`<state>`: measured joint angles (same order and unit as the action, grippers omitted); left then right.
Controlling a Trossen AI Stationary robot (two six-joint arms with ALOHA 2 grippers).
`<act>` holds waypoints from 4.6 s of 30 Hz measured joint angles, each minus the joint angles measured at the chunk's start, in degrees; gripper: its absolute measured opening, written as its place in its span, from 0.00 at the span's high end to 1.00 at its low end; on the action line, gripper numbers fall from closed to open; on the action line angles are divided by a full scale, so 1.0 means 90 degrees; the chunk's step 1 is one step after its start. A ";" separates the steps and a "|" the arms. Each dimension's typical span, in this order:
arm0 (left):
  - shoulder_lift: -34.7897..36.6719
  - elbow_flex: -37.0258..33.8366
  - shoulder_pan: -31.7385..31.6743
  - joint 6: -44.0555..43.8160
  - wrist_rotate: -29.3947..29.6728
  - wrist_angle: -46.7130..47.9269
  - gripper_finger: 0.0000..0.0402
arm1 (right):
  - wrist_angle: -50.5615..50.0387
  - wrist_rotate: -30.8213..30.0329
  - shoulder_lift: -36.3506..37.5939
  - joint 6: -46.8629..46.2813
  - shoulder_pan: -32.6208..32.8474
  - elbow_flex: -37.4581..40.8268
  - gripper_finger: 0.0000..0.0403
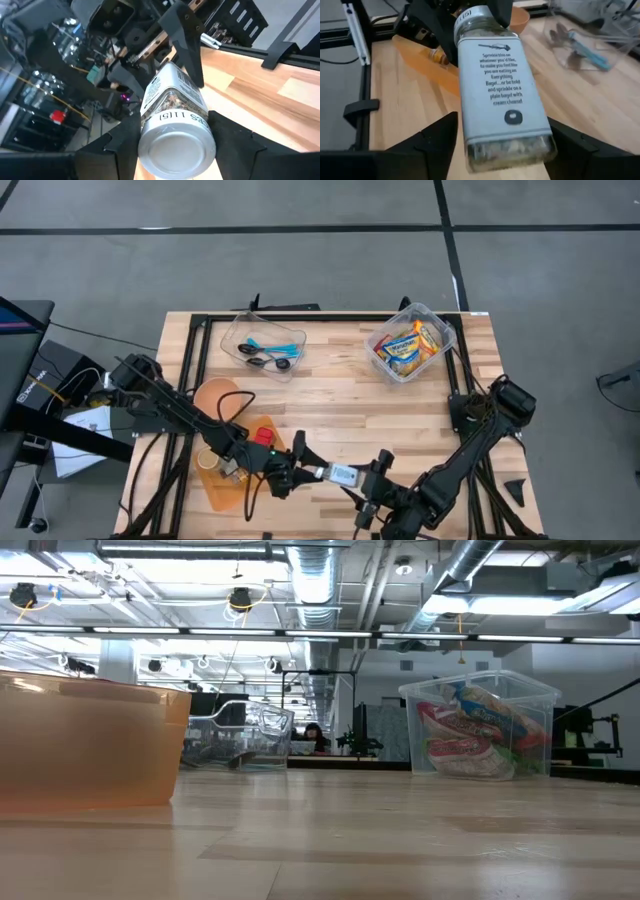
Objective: Pick & Place Food Item
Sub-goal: Put the white seasoning bottle into the orange bin
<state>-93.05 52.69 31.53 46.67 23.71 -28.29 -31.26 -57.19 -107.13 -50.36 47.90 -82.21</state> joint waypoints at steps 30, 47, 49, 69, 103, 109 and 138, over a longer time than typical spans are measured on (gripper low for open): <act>0.2547 0.0273 -0.0028 -0.4558 0.0928 0.6860 0.51 | -0.2505 -0.0704 0.0000 -0.2459 0.0301 -0.0002 0.26; 0.2492 0.1911 -0.0803 -0.7200 -0.1134 0.9809 0.51 | -0.2526 -0.0700 0.0000 -0.2461 0.0301 -0.0002 0.26; 0.2452 0.1909 -0.0850 -0.7421 -0.1348 1.0010 0.51 | -0.2524 -0.0681 0.0000 -0.2461 0.0301 -0.0002 0.26; 0.1965 0.1880 -0.0112 -0.9569 -0.2772 1.0721 0.51 | -0.2551 -0.0650 0.0000 -0.2629 0.0468 0.0000 0.26; -0.0588 0.2854 -0.0259 -0.8129 -0.2468 1.0162 0.51 | -0.2621 -0.0653 0.0000 -0.2634 0.0558 0.0000 0.26; -0.0590 0.2854 -0.0497 -0.7750 -0.2468 1.0095 0.51 | -0.2624 -0.0653 0.0000 -0.2634 0.0558 0.0000 0.26; -0.0595 0.2728 -0.0763 -0.7062 -0.2399 0.9826 0.51 | -0.3000 -0.0640 -0.0348 -0.3257 0.0565 0.0000 0.26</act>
<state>-98.41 77.24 24.67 -16.88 2.11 60.15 -58.26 -62.95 -110.26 -79.67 52.99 -82.21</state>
